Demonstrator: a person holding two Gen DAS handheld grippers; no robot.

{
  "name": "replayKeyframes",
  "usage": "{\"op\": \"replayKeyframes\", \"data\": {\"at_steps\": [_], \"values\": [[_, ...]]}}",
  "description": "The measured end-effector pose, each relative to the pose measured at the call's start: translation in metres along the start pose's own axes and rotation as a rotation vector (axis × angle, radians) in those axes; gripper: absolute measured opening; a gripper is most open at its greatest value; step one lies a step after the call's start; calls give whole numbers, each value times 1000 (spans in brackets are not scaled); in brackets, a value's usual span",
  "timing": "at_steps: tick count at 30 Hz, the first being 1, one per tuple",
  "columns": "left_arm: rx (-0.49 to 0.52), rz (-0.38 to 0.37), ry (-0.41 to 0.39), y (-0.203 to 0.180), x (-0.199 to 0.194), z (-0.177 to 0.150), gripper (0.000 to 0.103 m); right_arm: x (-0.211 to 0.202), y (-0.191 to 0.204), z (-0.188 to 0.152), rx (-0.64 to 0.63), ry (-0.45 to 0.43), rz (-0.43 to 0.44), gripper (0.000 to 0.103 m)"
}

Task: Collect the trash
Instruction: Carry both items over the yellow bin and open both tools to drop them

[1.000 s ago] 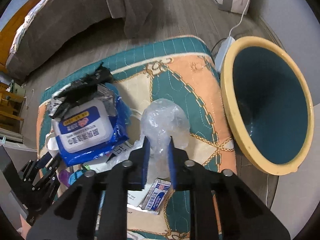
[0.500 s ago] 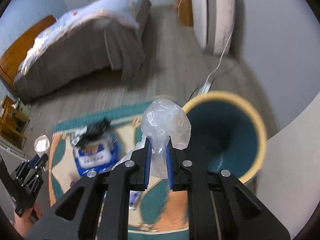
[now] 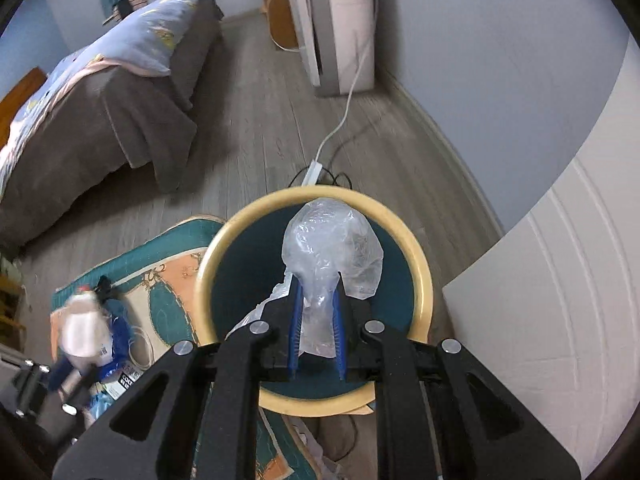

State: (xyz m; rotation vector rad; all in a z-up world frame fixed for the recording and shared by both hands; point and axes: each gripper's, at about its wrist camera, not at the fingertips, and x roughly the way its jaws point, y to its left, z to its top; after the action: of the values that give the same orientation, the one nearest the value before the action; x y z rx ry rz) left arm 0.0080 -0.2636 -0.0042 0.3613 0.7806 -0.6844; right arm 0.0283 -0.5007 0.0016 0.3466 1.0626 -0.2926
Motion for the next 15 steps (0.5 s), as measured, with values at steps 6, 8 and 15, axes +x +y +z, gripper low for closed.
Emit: {"op": "replayKeyframes", "data": {"at_steps": [6, 8, 15], "values": [[20, -51, 11, -24, 42, 23, 27, 7, -6, -1, 36, 10, 1, 18], [25, -46, 21, -26, 49, 24, 40, 6, -8, 1, 49, 1, -1, 37], [20, -19, -20, -20, 36, 23, 85, 2, -3, 3, 49, -20, -8, 83]]}}
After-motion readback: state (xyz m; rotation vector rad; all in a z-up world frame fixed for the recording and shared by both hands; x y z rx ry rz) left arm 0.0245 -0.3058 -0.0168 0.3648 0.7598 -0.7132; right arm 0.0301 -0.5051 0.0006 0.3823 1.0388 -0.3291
